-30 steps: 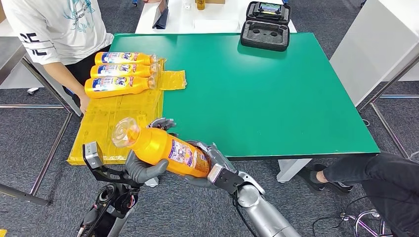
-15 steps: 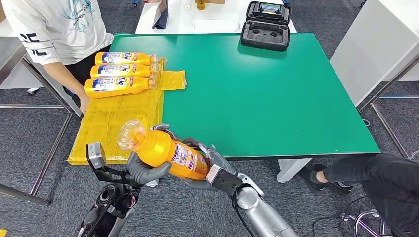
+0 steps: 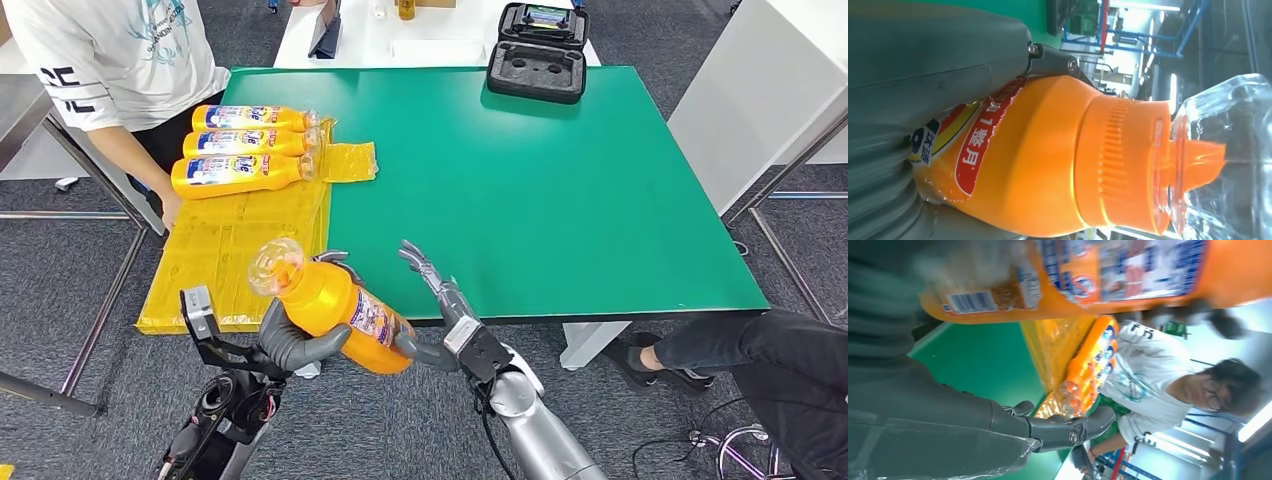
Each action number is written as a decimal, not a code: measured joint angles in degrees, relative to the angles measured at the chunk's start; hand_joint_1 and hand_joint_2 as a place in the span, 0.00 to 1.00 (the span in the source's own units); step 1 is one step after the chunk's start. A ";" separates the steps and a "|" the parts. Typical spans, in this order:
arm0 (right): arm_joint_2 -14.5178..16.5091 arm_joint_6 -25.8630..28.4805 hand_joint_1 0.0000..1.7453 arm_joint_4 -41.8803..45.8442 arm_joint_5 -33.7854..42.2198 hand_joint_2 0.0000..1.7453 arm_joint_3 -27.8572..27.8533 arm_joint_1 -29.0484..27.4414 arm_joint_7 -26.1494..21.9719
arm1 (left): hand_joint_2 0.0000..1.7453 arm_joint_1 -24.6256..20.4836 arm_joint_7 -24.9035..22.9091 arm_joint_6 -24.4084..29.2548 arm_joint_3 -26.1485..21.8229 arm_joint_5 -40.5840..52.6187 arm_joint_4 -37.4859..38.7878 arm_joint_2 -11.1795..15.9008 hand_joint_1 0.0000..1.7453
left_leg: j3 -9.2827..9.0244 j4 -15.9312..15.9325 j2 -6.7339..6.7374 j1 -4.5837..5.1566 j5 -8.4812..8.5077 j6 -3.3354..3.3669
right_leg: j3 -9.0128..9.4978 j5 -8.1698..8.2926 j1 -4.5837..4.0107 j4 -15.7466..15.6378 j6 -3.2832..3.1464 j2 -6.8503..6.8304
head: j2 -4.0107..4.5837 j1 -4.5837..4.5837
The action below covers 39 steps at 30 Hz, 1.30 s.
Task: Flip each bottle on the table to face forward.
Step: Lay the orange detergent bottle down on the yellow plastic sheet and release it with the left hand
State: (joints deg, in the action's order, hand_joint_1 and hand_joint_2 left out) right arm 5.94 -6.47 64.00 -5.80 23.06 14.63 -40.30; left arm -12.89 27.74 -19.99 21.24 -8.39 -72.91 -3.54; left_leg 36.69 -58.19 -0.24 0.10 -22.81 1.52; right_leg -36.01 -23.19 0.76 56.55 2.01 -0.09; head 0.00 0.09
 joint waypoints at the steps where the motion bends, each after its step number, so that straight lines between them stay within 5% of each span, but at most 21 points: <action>1: -0.01 -0.21 0.00 0.69 0.29 0.00 -0.20 -0.25 0.00 | 1.00 -0.06 -0.15 0.43 -0.34 -0.35 0.19 0.00 1.00 | 0.00 0.00 0.00 0.00 0.00 0.00 | 0.00 0.00 0.00 0.00 0.00 0.00 | 0.00 -0.01; 10: 0.14 -1.11 0.00 6.43 5.13 0.00 -3.14 -2.01 0.00 | 1.00 -5.16 -0.67 8.13 -8.90 -2.40 7.10 0.50 1.00 | -0.02 0.00 0.03 -0.04 0.03 -0.01 | 0.00 0.03 -0.05 0.01 -0.03 0.02 | 0.00 0.00; 15: 0.76 -1.65 0.00 7.72 7.40 0.00 -5.37 -2.95 0.00 | 1.00 -8.74 1.21 16.05 -13.63 3.79 11.05 1.98 1.00 | -0.01 0.00 0.02 -0.06 0.05 -0.02 | 0.00 0.04 -0.06 0.02 -0.03 0.01 | 0.00 -0.01; 19: 1.06 -1.96 0.00 7.77 8.03 1.00 -6.64 -3.43 0.00 | 1.00 -11.61 1.28 28.04 -14.26 17.97 12.01 3.85 1.00 | 0.00 0.00 0.01 -0.07 0.04 -0.02 | -0.01 0.03 -0.06 0.02 -0.03 0.01 | 0.00 -0.02; 24: 1.44 -2.73 0.00 7.70 8.01 1.00 -7.56 -4.10 0.00 | 1.00 -17.24 -2.88 42.53 -12.15 42.23 15.14 7.19 1.00 | 0.00 0.00 0.01 -0.06 0.05 -0.02 | -0.02 0.03 -0.06 0.02 -0.04 0.01 | 0.00 -0.01; 27: 1.76 -3.28 0.00 7.40 7.99 1.00 -7.89 -4.40 0.00 | 1.00 -21.29 -6.70 46.29 -9.36 55.23 18.70 9.11 1.00 | 0.00 0.00 0.02 -0.07 0.06 -0.02 | -0.02 0.04 -0.06 0.02 -0.04 0.01 | 0.00 -0.01; 33: 2.61 -4.31 0.00 6.52 7.29 1.00 -8.43 -4.70 0.02 | 1.00 -28.23 -10.95 42.13 -3.20 69.41 26.27 11.43 1.00 | -0.01 0.00 0.03 -0.06 0.07 -0.02 | -0.02 0.05 -0.06 0.03 -0.04 0.02 | 0.00 -0.02; 39: 3.39 -5.47 0.00 5.59 6.84 1.00 -9.44 -4.89 0.02 | 1.00 -33.40 -9.90 32.28 2.47 74.46 33.39 12.43 1.00 | 0.00 0.00 0.03 -0.06 0.06 -0.03 | -0.02 0.04 -0.06 0.03 -0.04 0.02 | 0.00 -0.01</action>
State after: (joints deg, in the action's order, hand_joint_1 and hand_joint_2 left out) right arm 9.33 -11.94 69.59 1.04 13.62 9.74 -40.28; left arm -46.30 17.84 12.30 23.72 66.07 -39.52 8.89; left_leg 36.70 -58.19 -0.21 0.03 -22.75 1.49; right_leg -36.03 -23.15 0.71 56.58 1.97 -0.07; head 0.00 0.08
